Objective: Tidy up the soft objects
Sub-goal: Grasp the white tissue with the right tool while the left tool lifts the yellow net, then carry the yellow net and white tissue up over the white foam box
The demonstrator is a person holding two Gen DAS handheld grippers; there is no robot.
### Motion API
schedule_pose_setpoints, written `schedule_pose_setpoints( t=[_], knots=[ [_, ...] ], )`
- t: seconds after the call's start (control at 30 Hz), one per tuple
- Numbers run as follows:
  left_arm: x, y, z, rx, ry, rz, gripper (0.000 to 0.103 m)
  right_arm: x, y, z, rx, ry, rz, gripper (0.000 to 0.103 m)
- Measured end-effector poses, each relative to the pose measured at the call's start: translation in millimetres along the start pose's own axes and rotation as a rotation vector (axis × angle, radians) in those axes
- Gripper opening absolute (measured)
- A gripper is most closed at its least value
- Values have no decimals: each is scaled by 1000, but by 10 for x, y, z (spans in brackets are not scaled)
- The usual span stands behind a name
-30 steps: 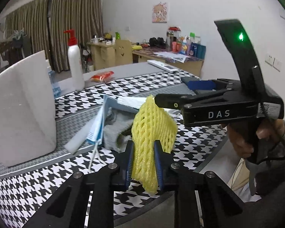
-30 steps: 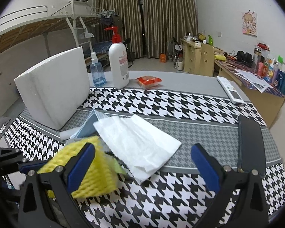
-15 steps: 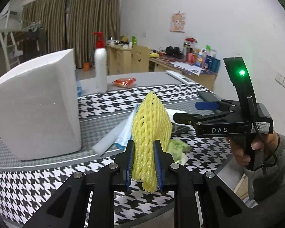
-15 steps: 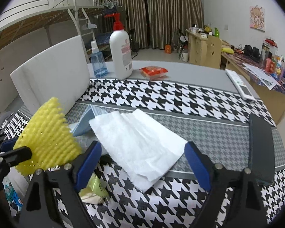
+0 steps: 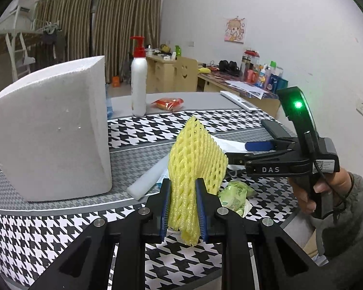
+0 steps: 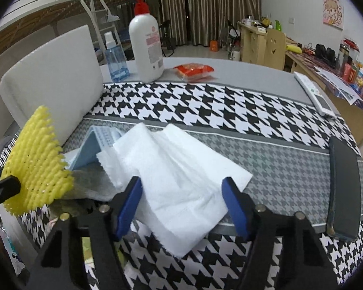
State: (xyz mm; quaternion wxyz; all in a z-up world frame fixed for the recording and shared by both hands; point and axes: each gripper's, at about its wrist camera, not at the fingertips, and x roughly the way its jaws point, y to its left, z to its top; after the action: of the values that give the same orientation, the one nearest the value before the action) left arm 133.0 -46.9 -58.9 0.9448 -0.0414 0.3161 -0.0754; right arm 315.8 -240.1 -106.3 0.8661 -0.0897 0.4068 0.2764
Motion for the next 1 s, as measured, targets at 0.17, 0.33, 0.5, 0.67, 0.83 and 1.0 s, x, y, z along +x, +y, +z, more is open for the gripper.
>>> schedule_pose_setpoints(
  t=[0.17, 0.33, 0.5, 0.67, 0.83, 1.0],
  knots=[
    [25, 24, 12, 0, -2, -1, 21, 64, -22, -1, 2, 18, -6, 53],
    [40, 45, 27, -1, -2, 0, 21, 52, -68, -12, 6, 13, -32, 23],
    [32, 53, 38, 1, -7, 0, 21, -88, -107, -21, 33, -20, -10, 11],
    [9, 48, 73, 6, -26, 10, 21, -328, -105, -10, 46, -82, 0, 11],
    [-73, 27, 114, 14, -56, 16, 21, -483, -92, -2, 56, -124, 6, 10],
    [-129, 39, 158, 10, -75, 27, 21, -566, -60, 9, 75, -148, 8, 10]
  ],
)
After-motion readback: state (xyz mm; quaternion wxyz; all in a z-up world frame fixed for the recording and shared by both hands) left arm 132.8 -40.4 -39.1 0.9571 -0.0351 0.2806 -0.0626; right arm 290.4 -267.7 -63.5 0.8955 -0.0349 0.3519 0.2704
